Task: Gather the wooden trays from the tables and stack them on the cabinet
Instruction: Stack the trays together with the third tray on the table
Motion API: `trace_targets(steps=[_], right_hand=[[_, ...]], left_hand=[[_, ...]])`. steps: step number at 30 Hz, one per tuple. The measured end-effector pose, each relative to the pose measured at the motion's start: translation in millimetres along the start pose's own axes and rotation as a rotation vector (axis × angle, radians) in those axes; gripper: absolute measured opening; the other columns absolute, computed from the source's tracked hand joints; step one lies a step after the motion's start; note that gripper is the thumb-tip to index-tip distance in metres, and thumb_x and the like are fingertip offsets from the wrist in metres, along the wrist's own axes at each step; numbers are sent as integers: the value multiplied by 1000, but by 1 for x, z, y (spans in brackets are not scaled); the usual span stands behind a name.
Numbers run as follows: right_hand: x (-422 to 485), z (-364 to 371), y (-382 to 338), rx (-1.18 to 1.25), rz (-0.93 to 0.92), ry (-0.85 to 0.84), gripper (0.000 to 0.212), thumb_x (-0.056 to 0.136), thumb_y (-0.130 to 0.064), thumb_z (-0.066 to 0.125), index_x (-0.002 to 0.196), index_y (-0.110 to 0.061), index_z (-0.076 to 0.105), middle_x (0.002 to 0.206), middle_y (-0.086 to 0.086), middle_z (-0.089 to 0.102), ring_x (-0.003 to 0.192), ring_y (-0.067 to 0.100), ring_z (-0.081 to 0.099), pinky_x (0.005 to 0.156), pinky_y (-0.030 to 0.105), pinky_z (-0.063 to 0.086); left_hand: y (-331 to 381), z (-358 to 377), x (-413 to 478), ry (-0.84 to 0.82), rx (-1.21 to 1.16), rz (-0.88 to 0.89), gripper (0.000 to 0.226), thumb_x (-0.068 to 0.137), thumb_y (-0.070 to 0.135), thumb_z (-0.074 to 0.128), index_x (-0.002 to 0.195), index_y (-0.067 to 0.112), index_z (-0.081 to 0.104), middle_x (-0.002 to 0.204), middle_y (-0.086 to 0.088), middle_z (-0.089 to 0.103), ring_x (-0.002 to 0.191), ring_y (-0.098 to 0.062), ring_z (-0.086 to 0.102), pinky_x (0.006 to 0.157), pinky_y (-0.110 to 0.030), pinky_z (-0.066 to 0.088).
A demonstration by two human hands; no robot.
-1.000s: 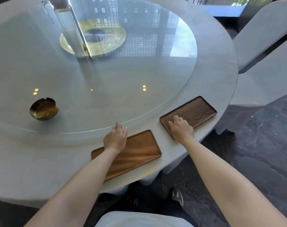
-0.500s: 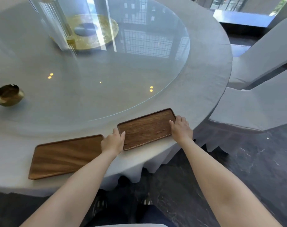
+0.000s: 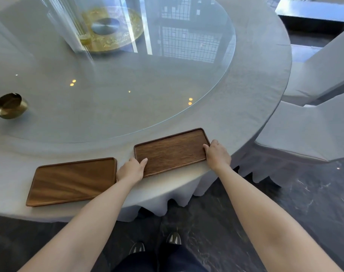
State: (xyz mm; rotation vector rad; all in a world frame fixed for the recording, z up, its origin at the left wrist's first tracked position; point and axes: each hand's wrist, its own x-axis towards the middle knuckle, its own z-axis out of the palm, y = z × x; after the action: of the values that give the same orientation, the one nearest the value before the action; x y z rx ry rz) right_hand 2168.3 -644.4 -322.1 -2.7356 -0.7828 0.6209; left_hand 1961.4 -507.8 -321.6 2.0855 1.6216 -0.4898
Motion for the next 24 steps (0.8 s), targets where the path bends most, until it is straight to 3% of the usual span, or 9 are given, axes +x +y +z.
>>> trace_targets(steps=[10,14,24], right_hand=[[-10,1,-6,84,88,-13,44,100,-37,31,113,1,48,113,20,61,100,36,58,69,35,37],[-23,-2,-26,103,79,30,45,100,-38,29,110,2,46,108,21,63,82,32,53,66,35,37],[-66,31,-134,51,-61,67,45,100,-39,29,108,1,49,107,22,64,97,38,60,65,34,36]], left_hand=[[-12,-13,1,70,-75,99,60,95,52,32,120,-1,47,123,-22,59,116,-38,54,89,-40,44],[-29,-31,3,138,-97,158,59,95,52,33,116,-1,48,117,-24,62,111,-39,57,85,-39,46],[-145,-85,14,227,-106,146,57,95,52,31,113,0,48,111,-22,64,104,-39,60,80,-40,47]])
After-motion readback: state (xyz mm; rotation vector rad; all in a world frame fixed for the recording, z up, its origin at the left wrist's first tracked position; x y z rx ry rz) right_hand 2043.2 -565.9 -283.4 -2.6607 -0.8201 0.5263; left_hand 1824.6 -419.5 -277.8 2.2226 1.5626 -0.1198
